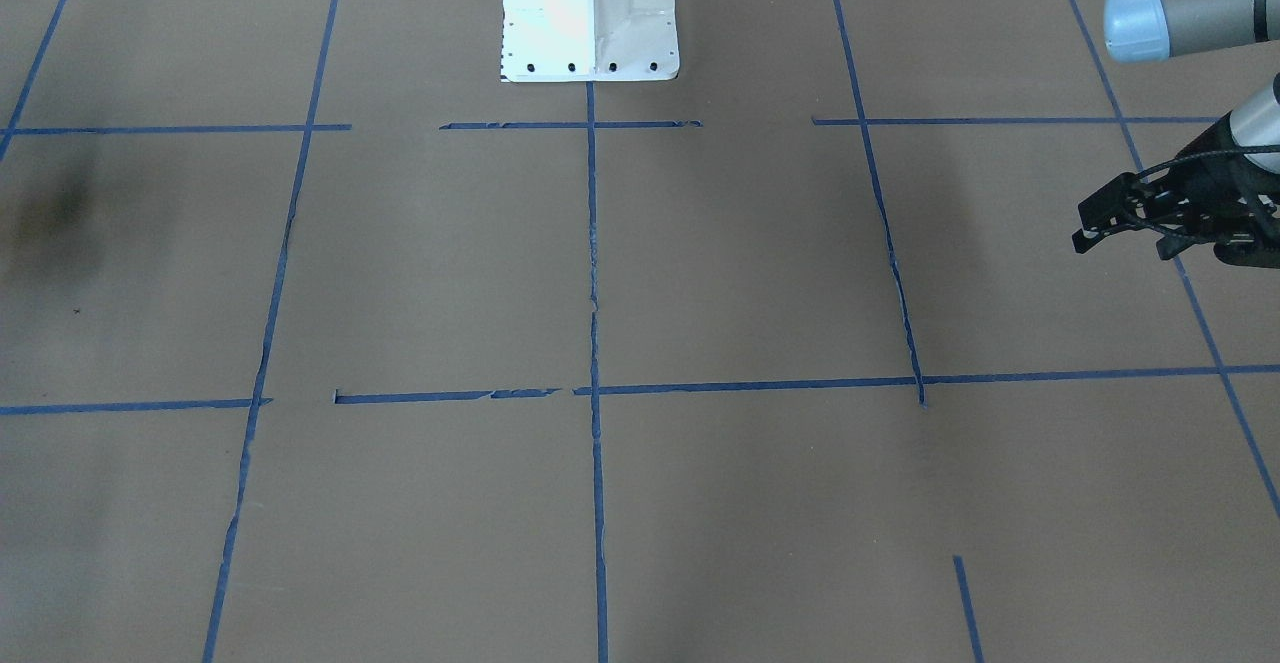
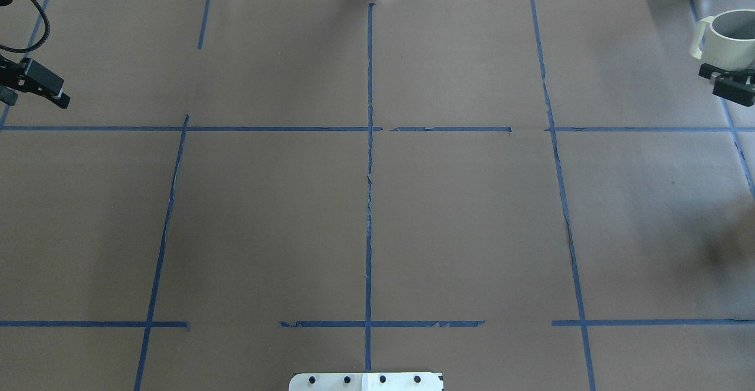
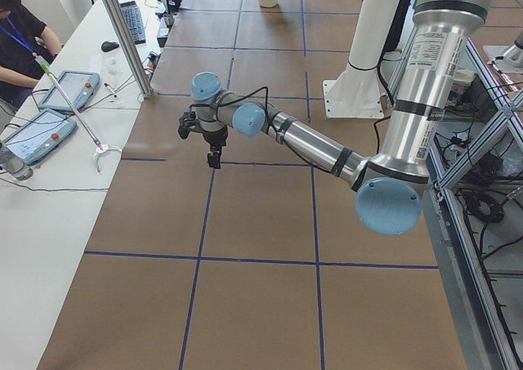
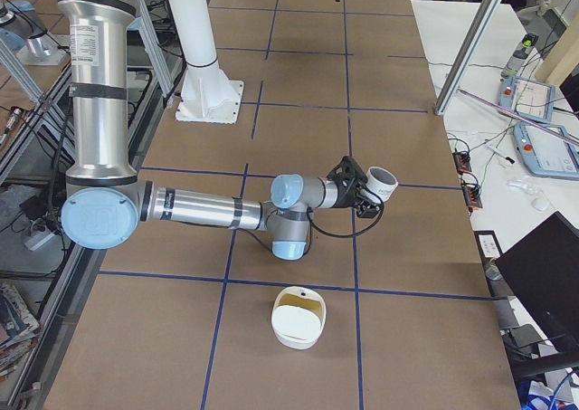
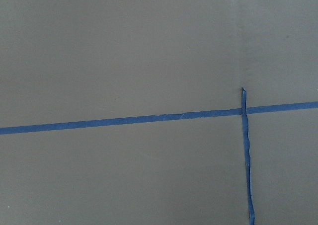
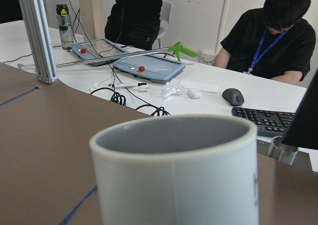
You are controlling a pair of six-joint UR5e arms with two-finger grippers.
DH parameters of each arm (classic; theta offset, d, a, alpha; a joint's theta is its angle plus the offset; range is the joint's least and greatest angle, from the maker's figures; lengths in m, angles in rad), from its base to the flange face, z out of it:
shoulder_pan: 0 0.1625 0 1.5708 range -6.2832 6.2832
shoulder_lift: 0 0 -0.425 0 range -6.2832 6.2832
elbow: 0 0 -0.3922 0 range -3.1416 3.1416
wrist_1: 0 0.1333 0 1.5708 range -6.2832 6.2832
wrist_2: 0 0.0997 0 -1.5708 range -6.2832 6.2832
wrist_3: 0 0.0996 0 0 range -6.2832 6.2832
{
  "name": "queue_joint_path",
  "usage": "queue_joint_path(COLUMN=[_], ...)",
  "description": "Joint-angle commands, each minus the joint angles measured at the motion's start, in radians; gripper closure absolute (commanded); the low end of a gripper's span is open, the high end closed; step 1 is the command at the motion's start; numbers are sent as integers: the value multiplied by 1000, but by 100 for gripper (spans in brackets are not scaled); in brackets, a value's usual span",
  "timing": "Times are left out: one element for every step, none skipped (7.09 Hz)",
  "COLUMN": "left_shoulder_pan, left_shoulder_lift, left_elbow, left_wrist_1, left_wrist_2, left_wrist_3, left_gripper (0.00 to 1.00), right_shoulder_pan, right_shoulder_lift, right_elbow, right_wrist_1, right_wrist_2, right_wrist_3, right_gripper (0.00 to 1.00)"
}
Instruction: Left arm hands cup to right arm to dump lemon
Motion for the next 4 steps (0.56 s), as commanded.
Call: queue_joint_path(left_shoulder_pan=[16, 50, 68, 94], left_shoulder_lift=[-97, -135, -187, -223], left_elbow=[-5, 4, 21, 26], left_wrist_1=[79, 85, 87, 92], left_wrist_2=[-21, -21, -21, -23], left_wrist_3=[-87, -146, -207, -271], left_gripper=[0, 0, 0, 0], right_shoulder_pan=[-158, -259, -328, -418], right_shoulder_lift=[101, 135, 202, 288], right_elbow=[3, 3, 4, 0], right_wrist_1=[-88, -120, -185, -271], right_wrist_2=[-133, -265, -347, -448], right_wrist_3=[-24, -24, -22, -11], right_gripper=[73, 73, 73, 73])
